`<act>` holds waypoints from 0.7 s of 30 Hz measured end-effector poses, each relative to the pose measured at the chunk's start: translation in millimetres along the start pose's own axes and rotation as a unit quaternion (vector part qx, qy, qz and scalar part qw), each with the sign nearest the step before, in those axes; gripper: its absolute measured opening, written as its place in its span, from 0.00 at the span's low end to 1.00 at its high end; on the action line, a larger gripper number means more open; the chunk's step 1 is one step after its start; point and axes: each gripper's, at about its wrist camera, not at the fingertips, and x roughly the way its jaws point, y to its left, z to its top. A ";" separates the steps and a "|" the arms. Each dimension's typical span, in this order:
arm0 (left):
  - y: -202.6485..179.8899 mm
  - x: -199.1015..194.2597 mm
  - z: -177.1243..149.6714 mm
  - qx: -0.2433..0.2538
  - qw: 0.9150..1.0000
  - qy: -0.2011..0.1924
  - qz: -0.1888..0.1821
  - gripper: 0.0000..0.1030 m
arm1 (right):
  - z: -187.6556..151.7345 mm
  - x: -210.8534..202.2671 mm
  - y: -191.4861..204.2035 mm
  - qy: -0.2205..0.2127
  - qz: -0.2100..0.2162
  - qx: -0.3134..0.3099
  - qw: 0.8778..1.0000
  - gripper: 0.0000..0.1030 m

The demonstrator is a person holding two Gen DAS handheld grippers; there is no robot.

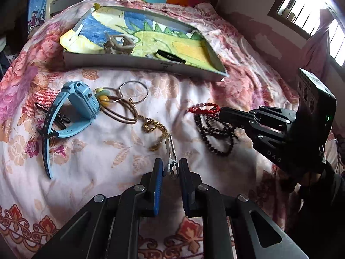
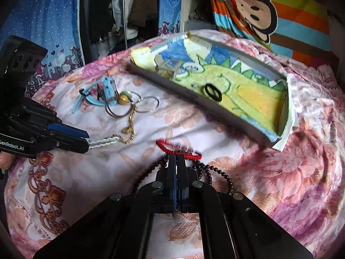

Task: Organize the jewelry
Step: 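Grasp the silver clasp with the left tool while the right tool grasps the red string bracelet, then lift the clasp and red bracelet into the tray while both tools open to release them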

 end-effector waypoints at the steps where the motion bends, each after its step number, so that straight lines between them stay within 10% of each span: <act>1: -1.3 -2.9 0.0 0.001 1.000 -0.007 -0.003 0.14 | 1.3 -3.6 0.4 -0.005 -0.003 0.000 1.000 0.01; 21: 1.4 -23.8 62.7 -0.018 0.989 -0.146 -0.028 0.14 | 47.9 -32.6 -56.2 -0.121 -0.049 0.069 0.989 0.01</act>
